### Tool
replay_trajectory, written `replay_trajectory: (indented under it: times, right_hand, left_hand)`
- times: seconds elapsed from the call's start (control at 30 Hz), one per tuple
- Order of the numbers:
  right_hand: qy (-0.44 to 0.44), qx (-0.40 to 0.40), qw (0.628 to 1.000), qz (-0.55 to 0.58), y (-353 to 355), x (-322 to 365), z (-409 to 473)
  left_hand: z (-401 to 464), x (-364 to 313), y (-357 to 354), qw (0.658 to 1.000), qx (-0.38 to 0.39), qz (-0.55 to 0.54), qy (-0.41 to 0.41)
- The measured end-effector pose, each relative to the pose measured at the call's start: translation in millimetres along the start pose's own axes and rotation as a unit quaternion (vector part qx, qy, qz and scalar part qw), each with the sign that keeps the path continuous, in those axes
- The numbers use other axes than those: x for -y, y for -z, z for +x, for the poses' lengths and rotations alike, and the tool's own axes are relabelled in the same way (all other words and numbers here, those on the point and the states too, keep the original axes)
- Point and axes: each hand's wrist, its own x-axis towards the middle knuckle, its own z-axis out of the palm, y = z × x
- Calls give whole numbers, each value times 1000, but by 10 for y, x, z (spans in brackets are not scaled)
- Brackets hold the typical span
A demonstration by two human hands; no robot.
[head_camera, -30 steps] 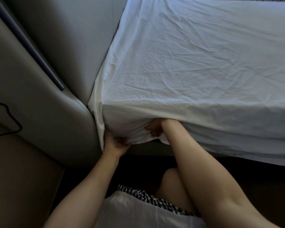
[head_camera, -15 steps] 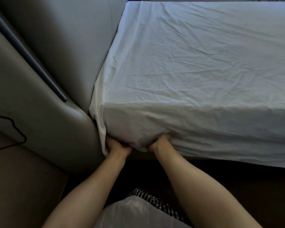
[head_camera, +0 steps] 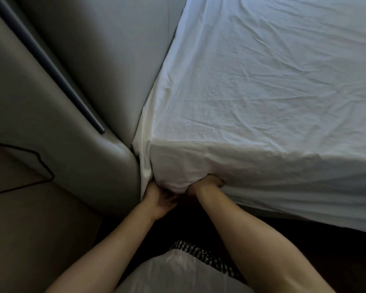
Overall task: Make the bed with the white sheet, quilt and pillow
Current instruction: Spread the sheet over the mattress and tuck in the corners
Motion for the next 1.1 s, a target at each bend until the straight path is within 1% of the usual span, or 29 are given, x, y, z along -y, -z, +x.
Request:
replay_trajectory:
  times: [0.07,0.13,0.17,0.2,0.23,0.27,0.3,0.33,0.37,0.4,0.47,0.5,0.57,0.6,0.67,0.77,0.87,0.97,1.03,1.1]
  right_hand:
    - [12,22,1000,16,-5,19,-1]
    - [16,22,999,25,16,10,-56]
    - [26,16,1000,4,45,5,-132]
    - [20,12,1000,7,63,-1,-153]
    - [21,3,1000,18,76,-6,-199]
    - [17,-2,1000,19,78,-16,-192]
    - [15,-12,1000,23,43,-14,-164]
    - [17,-19,999,25,28,3,-138]
    - [15,-26,999,34,9,18,-156]
    - [14,-32,999,37,2,15,-163]
    - [16,-36,998,43,3,-10,-193]
    - [14,-37,998,44,13,-22,-204]
    - [13,-29,999,36,18,-30,-244]
    - [14,-28,999,26,8,-29,-232]
    - [17,-36,999,28,5,-35,-220]
    - [31,-31,998,34,67,-110,-285]
    - [77,-24,997,1,130,-196,-414]
    - [75,-59,995,23,104,-220,-379]
    - [62,-74,995,35,90,-216,-370]
    - [56,-71,996,20,66,-238,-348]
  left_hand:
    - [-176,-59,21,988,-33,152,-8]
    - [-420,-111,19,963,-45,265,-7]
    - [-569,-116,-13,946,-52,316,-42]
    - [-691,-97,-65,922,-69,364,-115]
    - [-796,-67,-100,878,-101,408,-230]
    - [-879,-38,-138,783,-151,475,-373]
    - [-945,-25,-172,662,-193,522,-502]
    - [-984,-42,-217,577,-208,544,-573]
    - [-992,-74,-266,543,-216,558,-590]
    - [-980,-119,-322,552,-220,564,-574]
    - [-914,-179,-410,607,-227,566,-509]
    - [-891,-202,-463,635,-228,552,-490]
    - [-865,-237,-543,681,-232,507,-476]
    - [-849,-249,-568,697,-237,481,-476]
    - [-844,-291,-603,722,-246,430,-483]
    - [-860,-434,-617,769,-236,359,-475]
    - [-784,-527,-547,799,-202,293,-486]
    - [-667,-540,-502,821,-168,240,-490]
    - [-581,-526,-466,841,-148,218,-472]
    - [-482,-527,-425,883,-118,175,-419]
